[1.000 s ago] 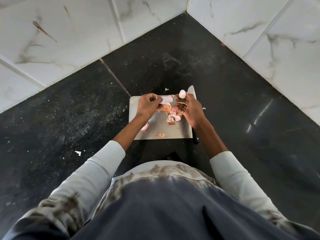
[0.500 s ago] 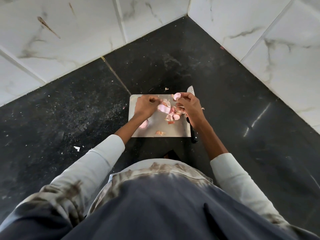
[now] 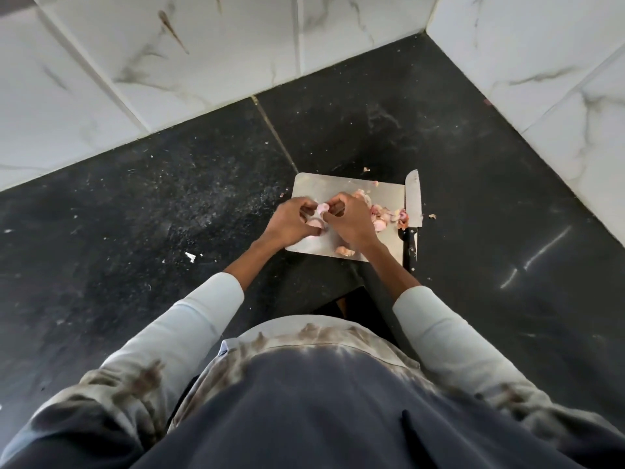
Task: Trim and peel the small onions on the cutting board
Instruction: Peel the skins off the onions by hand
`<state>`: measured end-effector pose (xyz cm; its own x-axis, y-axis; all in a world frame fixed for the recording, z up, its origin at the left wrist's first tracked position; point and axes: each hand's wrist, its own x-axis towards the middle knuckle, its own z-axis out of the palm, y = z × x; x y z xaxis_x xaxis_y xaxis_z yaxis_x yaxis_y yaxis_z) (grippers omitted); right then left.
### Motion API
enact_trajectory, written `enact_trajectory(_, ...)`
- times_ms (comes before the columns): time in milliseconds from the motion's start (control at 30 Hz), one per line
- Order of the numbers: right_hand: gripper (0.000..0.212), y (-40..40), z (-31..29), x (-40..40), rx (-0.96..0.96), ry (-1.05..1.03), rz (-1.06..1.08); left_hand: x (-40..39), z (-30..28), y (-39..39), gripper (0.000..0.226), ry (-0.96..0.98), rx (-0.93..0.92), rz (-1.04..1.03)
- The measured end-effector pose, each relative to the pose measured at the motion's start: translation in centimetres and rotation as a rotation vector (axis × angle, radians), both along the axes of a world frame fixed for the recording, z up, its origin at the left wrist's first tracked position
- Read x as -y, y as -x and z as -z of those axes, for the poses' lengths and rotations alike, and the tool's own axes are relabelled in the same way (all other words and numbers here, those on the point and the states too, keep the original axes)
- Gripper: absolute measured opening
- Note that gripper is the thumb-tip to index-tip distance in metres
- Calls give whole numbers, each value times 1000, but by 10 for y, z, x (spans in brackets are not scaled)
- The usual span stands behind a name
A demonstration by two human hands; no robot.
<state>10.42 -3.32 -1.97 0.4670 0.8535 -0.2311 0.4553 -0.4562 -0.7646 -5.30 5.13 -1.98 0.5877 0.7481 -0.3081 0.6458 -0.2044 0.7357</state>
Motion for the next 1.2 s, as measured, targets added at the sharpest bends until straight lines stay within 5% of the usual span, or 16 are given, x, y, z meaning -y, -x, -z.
enact_trajectory(267,30,14,10,-15,158,-11,3,8,4,0,48,-262,1,-161)
enact_trajectory(600,24,7,8,-9,334,-43,-58,-10,9,10,59,-220,20,-59)
enact_trajectory(833,29,-4,-9,-24,510,7,-546,-10,11,5,53,-180,-8,-60)
enact_trajectory(1200,30,-44,-7,-10,624,93,-553,-14,15,-1,64,-227,-90,-4)
